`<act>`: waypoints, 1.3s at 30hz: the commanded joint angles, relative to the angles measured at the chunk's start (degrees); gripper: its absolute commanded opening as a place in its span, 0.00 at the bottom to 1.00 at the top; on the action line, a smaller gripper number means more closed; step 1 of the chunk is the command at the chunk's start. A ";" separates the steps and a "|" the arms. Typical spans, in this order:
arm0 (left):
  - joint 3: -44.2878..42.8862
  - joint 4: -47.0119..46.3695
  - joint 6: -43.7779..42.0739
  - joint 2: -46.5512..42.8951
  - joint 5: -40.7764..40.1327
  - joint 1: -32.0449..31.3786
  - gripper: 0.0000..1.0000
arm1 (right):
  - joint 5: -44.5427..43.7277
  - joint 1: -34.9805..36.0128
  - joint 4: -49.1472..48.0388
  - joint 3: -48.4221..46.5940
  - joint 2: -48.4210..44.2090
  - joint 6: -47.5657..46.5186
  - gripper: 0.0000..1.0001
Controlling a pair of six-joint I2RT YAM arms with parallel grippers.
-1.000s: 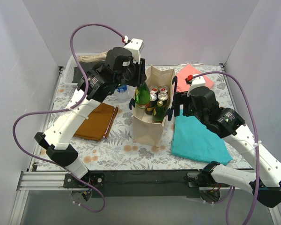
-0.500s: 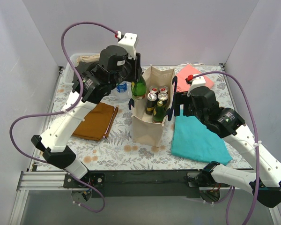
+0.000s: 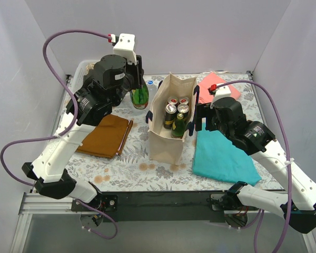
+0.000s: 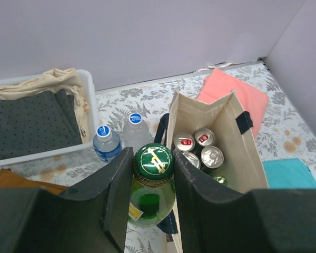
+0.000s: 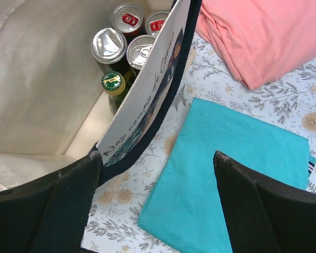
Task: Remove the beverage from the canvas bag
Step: Place the drink at the center of the board.
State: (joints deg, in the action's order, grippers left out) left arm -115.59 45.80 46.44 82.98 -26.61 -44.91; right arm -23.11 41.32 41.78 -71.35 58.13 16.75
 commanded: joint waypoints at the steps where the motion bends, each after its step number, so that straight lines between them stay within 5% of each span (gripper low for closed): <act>1: 2.19 -10.02 -1.78 -3.96 -5.73 -0.10 0.00 | 0.61 -0.19 -2.49 -0.63 0.23 0.30 0.91; 8: 8.53 -12.23 -2.32 -4.14 -8.02 0.69 0.00 | 0.70 -0.10 -2.49 -0.02 -0.21 0.30 0.91; 20: 22.68 -18.55 1.20 -6.69 3.22 11.59 0.00 | 0.35 -0.19 -2.49 0.42 -1.00 0.30 0.91; 39: 37.00 -34.80 2.08 -4.14 10.26 14.32 0.00 | 1.05 -0.10 -2.40 0.60 -0.56 0.91 0.91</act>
State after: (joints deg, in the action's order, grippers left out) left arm -78.52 24.36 48.45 81.58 -17.41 -30.98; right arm -22.33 41.30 41.76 -71.33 58.06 16.86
